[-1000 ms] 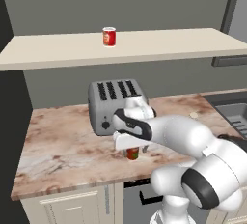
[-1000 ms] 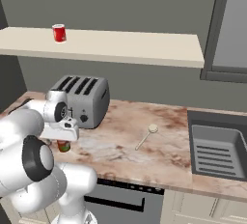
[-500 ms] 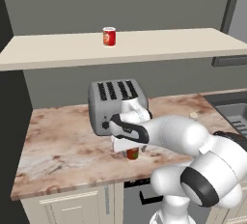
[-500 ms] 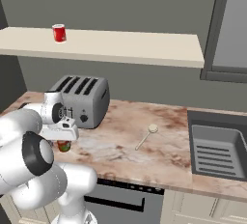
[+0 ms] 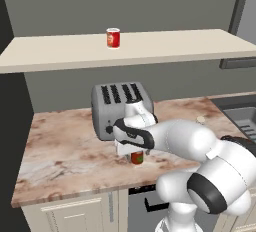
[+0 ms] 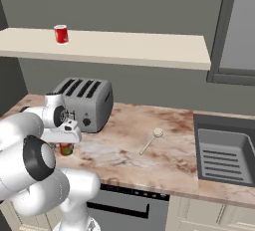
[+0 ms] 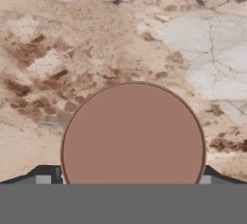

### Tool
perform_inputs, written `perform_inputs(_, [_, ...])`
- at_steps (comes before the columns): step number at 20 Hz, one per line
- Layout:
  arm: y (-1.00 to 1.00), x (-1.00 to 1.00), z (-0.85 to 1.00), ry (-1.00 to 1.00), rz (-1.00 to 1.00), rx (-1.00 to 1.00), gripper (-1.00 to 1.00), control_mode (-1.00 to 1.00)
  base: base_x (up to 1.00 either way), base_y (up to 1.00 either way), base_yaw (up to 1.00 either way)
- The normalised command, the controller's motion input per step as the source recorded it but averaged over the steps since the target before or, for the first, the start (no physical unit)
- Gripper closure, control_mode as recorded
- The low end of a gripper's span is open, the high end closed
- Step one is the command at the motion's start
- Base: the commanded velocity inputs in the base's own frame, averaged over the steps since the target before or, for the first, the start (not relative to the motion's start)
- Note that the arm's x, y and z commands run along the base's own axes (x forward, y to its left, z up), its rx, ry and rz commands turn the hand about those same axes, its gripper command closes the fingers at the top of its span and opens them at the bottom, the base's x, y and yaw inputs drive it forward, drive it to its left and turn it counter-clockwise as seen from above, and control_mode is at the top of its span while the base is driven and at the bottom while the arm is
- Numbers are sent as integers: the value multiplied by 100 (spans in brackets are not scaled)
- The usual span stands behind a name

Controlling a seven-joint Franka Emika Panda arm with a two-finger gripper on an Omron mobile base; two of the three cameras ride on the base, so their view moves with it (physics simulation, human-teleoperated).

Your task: Restock the canned food cabinet by taking the new fresh canned food from the counter and placing it in the cabinet. Then, take the old canned food from the cabinet and place it on the counter.

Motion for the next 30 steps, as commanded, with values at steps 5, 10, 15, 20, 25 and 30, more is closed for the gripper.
perform_inputs(5, [0, 5, 0, -3, -1, 0, -100, -100, 0, 0, 0])
perform_inputs(10, [0, 0, 0, -6, -1, 0, 100, -100, 0, 0, 0])
perform_inputs(15, [0, 0, -1, -3, 0, 0, 100, -100, 0, 0, 0])
perform_inputs(20, [0, -27, 3, -3, 0, 0, 100, -100, 0, 0, 0])
perform_inputs(25, [-15, -99, 68, -37, 0, 0, 100, -100, 0, 0, 0])
perform_inputs(30, [-55, -98, 100, -59, 0, -1, 100, -100, 0, 0, 0])
